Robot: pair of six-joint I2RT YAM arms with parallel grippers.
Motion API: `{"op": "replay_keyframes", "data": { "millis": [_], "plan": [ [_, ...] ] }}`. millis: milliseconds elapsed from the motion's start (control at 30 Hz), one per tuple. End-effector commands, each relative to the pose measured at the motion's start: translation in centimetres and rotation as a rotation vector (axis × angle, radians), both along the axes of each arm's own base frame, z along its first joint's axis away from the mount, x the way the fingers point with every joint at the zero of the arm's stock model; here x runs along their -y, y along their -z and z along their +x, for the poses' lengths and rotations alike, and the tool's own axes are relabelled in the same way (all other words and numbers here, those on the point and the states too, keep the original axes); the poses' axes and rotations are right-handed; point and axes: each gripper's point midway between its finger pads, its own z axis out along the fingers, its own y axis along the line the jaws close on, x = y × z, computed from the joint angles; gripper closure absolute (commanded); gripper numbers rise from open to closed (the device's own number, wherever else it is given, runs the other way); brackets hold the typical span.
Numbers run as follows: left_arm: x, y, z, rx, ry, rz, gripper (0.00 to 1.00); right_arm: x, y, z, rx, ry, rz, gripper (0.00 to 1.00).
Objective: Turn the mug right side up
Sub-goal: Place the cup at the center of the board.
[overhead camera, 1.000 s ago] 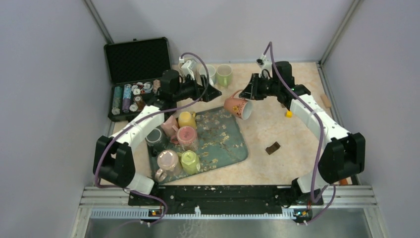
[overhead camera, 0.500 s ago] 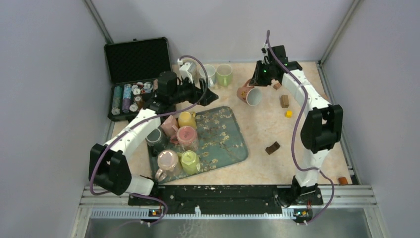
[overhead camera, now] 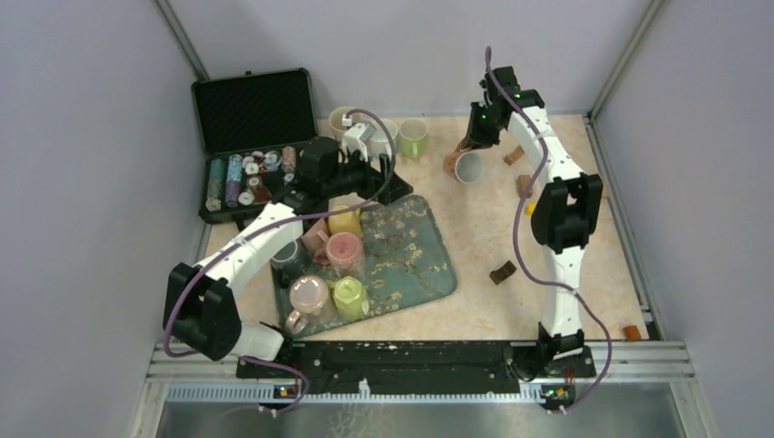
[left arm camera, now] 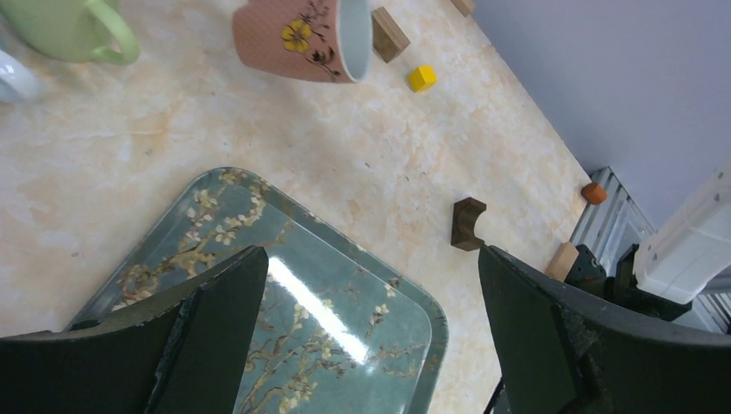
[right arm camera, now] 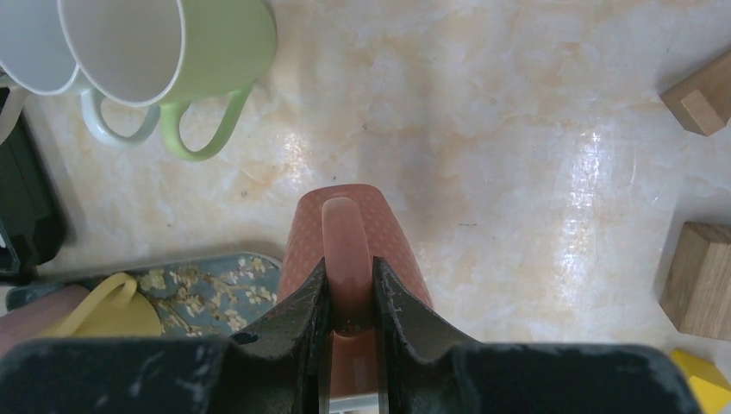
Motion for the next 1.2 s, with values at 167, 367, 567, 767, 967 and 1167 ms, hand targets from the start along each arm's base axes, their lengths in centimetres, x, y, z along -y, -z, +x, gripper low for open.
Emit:
{"op": "replay_keyframes", "data": {
  "millis": [167, 367, 567, 767, 967, 1167],
  "plan": [
    [2.5, -1.1, -0.8, 0.054, 0.02, -0.009, 0.01, 0.0, -2.2, 0.6, -0.07, 0.182, 0.127, 1.0],
    [2.7, -1.1, -1.2, 0.054, 0.019, -0.004, 0.01, 1.9, -1.4, -0.1, -0.16, 0.429, 0.164, 1.0],
    [2.6, -1.6, -1.2, 0.071, 0.021, -0.001, 0.01, 3.9, -1.2, -2.5, -0.261, 0.497, 0.139, 1.0],
    [2.4, -1.3, -1.6, 0.054, 0.033, 0.02, 0.01, 5.7, 0.0, -8.0, -0.417, 0.482, 0.032, 1.0],
    [2.6, -1.6, -2.0, 0.051, 0.054, 0.011, 0.01, 5.9, 0.2, -14.7, -0.503, 0.431, 0.024, 1.0],
    [2.5, -2.0, -2.5, 0.058, 0.066, 0.006, 0.01, 6.0, 1.1, -19.4, -0.579, 0.388, -0.068, 1.0]
  ]
}}
